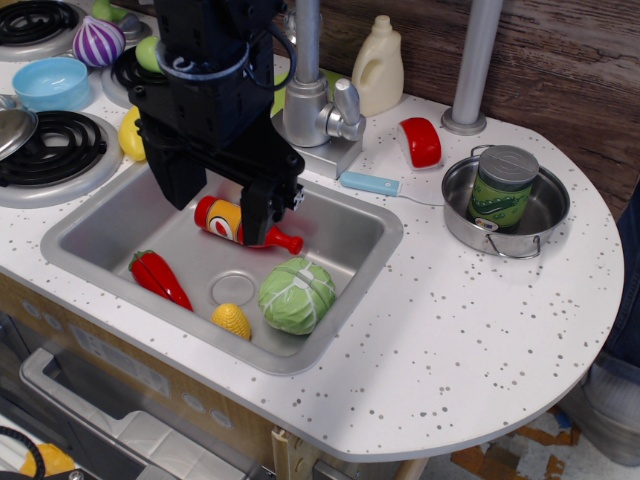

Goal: Take can out of pan

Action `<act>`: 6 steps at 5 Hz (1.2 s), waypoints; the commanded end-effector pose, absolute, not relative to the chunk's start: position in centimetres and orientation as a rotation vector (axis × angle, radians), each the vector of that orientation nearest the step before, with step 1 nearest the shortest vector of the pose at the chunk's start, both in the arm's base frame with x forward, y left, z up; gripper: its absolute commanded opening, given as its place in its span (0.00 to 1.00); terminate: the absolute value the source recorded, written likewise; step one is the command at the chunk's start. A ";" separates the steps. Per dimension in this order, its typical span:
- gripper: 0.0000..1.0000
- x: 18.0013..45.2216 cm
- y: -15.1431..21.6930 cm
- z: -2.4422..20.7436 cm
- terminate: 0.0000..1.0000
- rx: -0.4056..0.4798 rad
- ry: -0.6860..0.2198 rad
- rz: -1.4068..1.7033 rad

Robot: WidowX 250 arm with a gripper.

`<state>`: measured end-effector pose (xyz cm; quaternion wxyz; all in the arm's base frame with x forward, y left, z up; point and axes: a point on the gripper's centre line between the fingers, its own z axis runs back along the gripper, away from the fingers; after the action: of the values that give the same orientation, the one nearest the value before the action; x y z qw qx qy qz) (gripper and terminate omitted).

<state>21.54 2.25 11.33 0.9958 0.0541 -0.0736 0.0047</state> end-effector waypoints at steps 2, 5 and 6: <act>1.00 24.2 1.2 11.9 0.00 0.101 -0.144 0.024; 1.00 31.2 -7.6 12.1 0.00 0.103 -0.218 0.079; 1.00 34.9 -10.8 12.3 0.00 0.114 -0.251 0.046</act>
<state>35.80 -11.43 10.39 0.9921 0.0622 -0.1083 0.0096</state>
